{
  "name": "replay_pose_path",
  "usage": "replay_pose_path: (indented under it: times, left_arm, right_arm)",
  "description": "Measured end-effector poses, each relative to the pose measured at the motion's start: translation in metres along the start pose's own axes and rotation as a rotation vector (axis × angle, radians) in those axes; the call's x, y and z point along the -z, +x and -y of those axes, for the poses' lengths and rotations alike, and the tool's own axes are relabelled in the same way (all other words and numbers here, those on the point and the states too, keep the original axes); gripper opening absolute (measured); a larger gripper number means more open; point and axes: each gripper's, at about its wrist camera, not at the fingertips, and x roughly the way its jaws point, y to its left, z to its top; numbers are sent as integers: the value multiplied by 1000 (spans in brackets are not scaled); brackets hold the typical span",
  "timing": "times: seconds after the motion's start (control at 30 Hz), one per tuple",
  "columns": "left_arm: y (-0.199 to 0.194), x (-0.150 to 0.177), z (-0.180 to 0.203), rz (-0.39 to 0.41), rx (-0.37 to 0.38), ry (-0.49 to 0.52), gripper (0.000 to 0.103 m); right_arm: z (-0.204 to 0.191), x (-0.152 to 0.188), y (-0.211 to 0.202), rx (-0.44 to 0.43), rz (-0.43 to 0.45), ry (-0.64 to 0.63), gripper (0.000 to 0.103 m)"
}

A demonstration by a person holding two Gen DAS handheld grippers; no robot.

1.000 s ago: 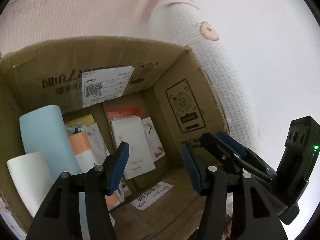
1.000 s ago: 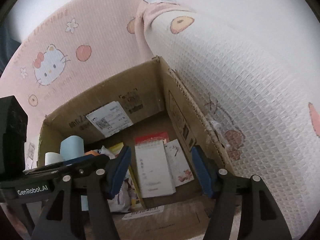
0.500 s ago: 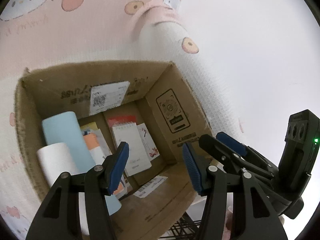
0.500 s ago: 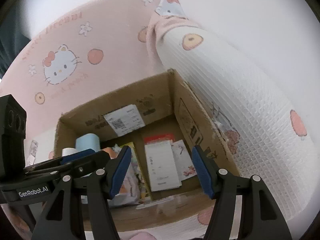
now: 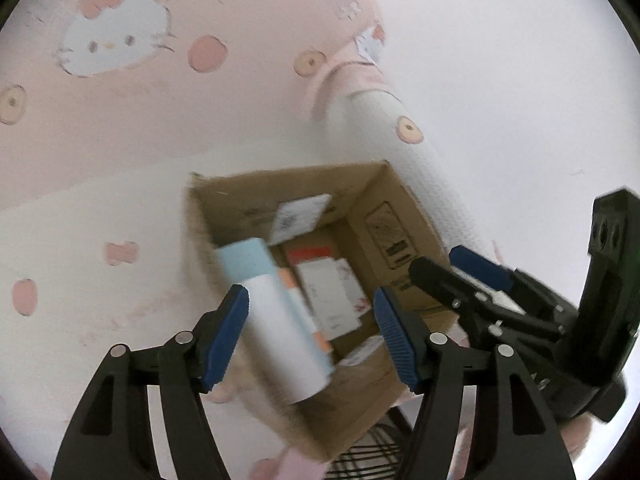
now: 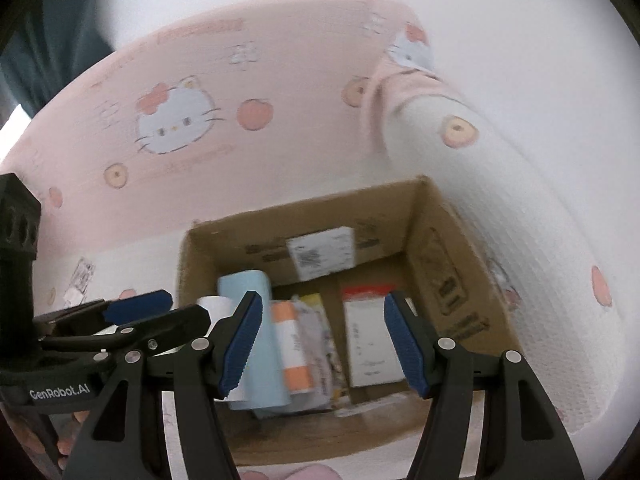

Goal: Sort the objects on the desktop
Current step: 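Move the left gripper back over the stickers and card on the bed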

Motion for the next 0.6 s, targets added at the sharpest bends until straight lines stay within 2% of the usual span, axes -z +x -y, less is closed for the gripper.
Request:
replay_pose_path:
  times: [0.3, 0.47, 0.6]
  left_arm:
    - [-71, 22, -70, 72, -80, 27, 69]
    - [-112, 36, -120, 115, -132, 11, 69]
    - [-140, 47, -168, 152, -204, -36, 69]
  right_arm:
    - [-93, 0, 2, -118, -20, -74, 62]
    - [-163, 4, 13, -181, -54, -158, 62]
    - [-225, 4, 25, -274, -78, -229, 62]
